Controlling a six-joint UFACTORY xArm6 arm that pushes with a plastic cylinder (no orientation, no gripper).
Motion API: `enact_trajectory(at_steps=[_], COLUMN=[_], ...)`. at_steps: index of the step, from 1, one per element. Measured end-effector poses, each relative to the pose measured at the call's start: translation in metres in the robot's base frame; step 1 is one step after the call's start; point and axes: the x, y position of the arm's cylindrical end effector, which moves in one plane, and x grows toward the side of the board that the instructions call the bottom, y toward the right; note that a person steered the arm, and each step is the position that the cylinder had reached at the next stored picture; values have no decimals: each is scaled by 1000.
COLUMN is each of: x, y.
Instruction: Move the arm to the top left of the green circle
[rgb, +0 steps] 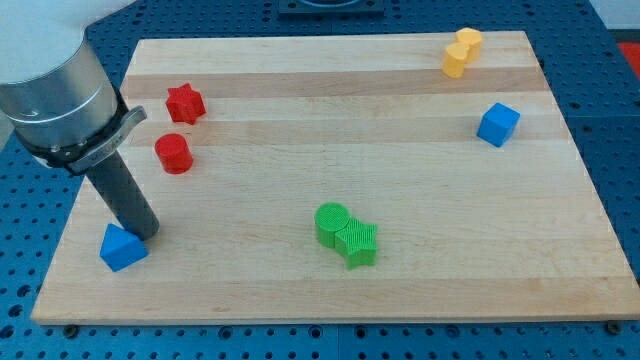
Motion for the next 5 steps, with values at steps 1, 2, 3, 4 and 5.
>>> enact_trajectory(at_steps=[1, 2, 3, 4, 5], x=[-21, -38, -54, -61, -61], y=[22, 63, 104, 144, 192])
